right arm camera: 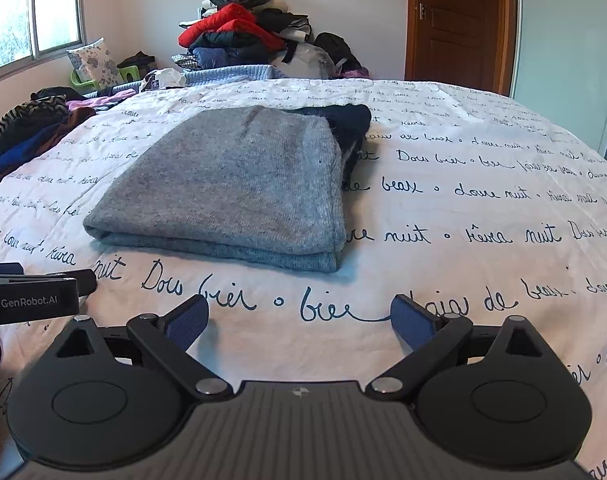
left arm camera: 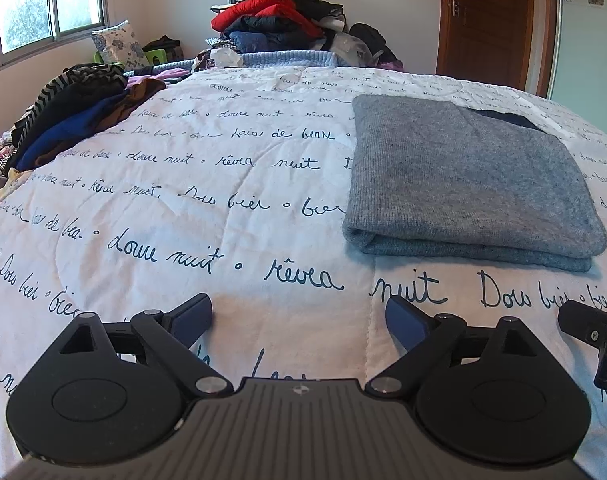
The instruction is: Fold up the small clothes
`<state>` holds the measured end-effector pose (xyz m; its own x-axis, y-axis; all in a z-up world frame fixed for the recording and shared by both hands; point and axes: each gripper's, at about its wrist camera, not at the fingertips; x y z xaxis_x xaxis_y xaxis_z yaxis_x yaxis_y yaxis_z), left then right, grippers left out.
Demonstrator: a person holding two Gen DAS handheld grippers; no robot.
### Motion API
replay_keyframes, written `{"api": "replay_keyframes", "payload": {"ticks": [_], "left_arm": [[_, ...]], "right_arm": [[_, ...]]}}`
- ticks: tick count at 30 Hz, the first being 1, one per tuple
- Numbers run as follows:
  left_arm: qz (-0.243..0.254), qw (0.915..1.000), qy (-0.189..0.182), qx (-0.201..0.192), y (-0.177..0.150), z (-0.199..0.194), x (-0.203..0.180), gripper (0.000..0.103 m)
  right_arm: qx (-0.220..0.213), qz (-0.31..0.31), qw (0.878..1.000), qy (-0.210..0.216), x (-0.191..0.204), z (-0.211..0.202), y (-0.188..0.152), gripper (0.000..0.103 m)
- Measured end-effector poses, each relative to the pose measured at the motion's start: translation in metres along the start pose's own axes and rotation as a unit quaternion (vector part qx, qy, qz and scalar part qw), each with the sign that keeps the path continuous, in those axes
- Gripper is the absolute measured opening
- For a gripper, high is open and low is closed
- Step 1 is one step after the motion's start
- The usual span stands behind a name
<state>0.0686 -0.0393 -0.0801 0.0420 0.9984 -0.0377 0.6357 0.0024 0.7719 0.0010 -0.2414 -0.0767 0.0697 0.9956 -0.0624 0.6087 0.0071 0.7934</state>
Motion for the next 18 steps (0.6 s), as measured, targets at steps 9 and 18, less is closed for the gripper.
{"api": "replay_keyframes", "payload": {"ticks": [9,18], "left_arm": [[0.006,0.9999,0.010,-0.007,-0.004,0.002,-0.003,0.100],[-0.008,0.9999,0.009,-0.002,-0.005,0.004,0.001,0.103]], "right_arm": [[0.011,-0.007,1.000,-0.007,-0.001,0.014,-0.005,0.103],[0.003,-0.017,1.000,-0.017,0.004,0.015,-0.011,0.103]]}}
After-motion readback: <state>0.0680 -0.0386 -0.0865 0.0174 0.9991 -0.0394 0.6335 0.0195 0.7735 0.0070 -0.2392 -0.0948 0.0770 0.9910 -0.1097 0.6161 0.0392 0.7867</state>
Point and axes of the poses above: each gripper's, at about its wrist camera, not at the fingertips, and z roughly the way its jaws point, x to its left, y to its top, and after that the axes turned 8 degrees about -z, right-handed
